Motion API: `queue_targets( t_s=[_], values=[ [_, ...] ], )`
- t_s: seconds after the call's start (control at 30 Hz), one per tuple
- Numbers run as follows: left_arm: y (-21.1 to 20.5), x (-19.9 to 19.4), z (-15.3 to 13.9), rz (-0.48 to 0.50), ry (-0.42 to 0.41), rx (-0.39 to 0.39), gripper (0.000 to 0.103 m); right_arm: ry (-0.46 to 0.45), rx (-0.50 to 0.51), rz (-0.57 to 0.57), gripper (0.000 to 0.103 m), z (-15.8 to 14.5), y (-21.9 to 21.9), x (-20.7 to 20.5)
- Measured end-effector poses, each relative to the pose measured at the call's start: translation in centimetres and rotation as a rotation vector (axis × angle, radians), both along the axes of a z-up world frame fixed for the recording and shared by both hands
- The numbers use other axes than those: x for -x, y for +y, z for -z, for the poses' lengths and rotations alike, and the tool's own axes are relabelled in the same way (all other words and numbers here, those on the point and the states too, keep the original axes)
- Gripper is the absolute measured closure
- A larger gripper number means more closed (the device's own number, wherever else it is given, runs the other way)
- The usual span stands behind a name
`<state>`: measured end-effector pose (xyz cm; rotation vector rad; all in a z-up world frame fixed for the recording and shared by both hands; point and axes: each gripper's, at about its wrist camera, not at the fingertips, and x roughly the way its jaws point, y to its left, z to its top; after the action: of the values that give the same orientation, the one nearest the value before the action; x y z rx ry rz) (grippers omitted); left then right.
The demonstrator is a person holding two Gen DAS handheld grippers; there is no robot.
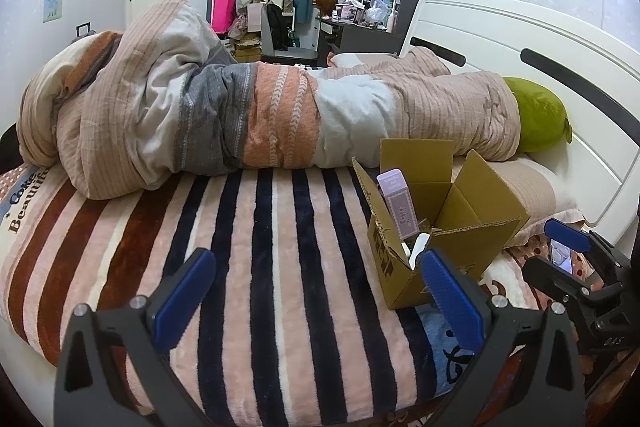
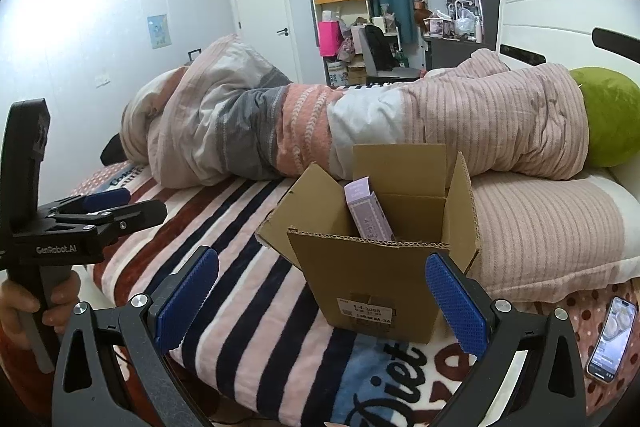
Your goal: Organize rigid objects
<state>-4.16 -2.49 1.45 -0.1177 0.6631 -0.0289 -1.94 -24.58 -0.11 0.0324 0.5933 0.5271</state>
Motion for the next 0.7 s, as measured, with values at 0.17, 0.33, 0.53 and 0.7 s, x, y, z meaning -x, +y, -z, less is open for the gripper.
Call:
queue_targets(
  t_s=[0.17, 0.33, 0.53, 0.7],
  values=[
    [0.05, 0.0, -0.08, 0.003, 0.001, 0.0, 0.0, 0.002, -0.002, -0.001, 0.0, 0.01, 0.01, 0.03],
    [0.04, 0.0, -0.18, 0.002, -0.003, -0.006, 0.0, 0.001, 0.0, 0.005, 0.0, -0.01, -0.09, 0.02],
    [0.05, 0.14, -0.26, 0.002, -0.007, -0.007, 0.0, 0.003, -0.001, 0.005, 0.0, 0.02, -0.1, 0.02],
    [0.04, 0.16, -0.25, 0.002, -0.007, -0.008, 0.0, 0.003, -0.001, 0.004, 0.0, 0.01, -0.1, 0.11]
  ],
)
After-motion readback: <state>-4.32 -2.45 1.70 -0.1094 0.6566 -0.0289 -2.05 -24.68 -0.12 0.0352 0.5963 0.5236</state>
